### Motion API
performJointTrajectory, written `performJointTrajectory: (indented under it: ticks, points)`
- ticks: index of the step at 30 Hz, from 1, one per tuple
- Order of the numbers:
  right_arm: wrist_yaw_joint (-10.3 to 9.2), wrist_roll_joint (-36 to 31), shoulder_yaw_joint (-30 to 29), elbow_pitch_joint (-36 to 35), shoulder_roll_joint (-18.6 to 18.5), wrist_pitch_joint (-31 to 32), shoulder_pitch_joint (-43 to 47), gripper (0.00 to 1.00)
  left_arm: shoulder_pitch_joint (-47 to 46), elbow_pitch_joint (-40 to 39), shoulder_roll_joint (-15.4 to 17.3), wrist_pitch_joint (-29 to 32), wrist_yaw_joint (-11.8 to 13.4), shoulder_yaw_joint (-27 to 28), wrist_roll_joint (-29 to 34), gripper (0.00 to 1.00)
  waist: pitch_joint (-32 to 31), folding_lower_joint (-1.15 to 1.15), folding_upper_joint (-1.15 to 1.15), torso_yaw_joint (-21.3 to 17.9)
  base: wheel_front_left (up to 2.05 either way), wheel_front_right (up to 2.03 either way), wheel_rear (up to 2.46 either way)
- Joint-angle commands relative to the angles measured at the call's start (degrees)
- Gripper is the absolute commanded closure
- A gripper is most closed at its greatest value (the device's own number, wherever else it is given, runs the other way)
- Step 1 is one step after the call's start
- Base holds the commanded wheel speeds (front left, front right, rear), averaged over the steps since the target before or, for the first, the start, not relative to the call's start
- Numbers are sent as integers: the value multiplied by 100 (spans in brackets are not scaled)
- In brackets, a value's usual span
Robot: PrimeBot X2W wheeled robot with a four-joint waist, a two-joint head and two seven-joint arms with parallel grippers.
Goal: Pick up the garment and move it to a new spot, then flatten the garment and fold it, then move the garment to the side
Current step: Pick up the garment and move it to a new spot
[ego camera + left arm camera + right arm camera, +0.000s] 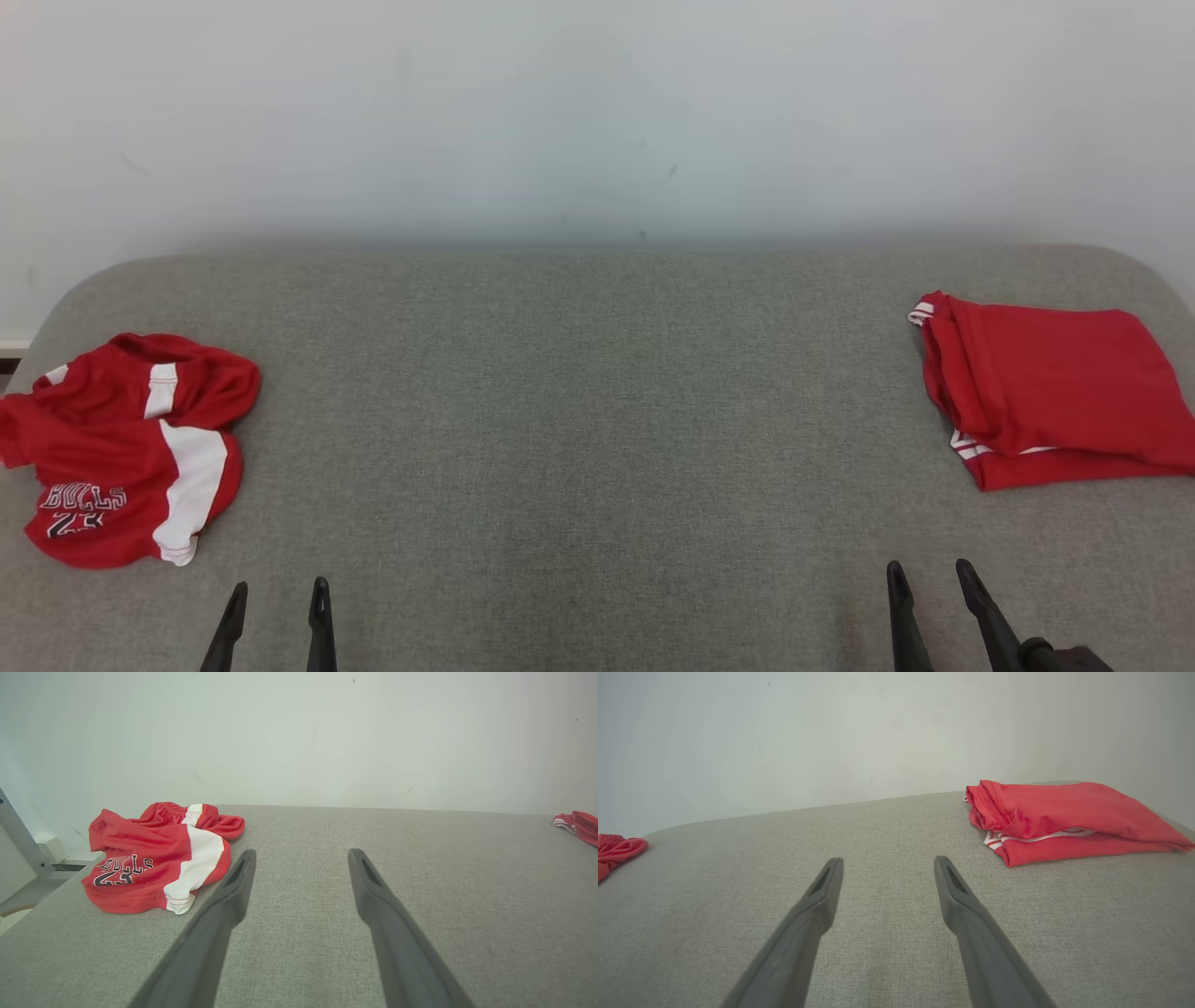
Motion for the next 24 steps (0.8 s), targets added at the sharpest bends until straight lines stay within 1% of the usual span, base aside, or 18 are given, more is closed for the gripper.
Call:
performJointTrajectory:
  ticks: [1, 4, 10, 11, 18, 24]
  points:
    - [3, 16, 1, -15, 8, -3, 43, 0, 48, 25, -8, -13, 5, -2, 28, 0, -2, 0, 0, 42, 0, 0, 0]
    - [3, 36, -34, -23, 6, -3, 87, 0, 2, 36, -7, -13, 24, -34, 54, 0, -1, 0, 0, 201, 0, 0, 0]
    - [3, 92, -42, -17, 7, -4, 114, 0, -53, 92, -7, -13, 4, -27, 82, 0, -5, 0, 0, 717, 0, 0, 0]
    - [3, 92, -42, -17, 7, -4, 114, 0, -53, 92, -7, -13, 4, -27, 82, 0, -5, 0, 0, 717, 0, 0, 0]
    - [3, 119, 4, 6, 7, -4, 106, 0, 30, 160, -7, -12, -21, 103, 121, 0, -52, 0, 0, 1376, 0, 0, 0]
    - [3, 125, 70, 28, 7, -3, 137, 0, 68, 161, -7, -13, 19, 123, 158, 0, -96, 0, 0, 1948, 0, 0, 0]
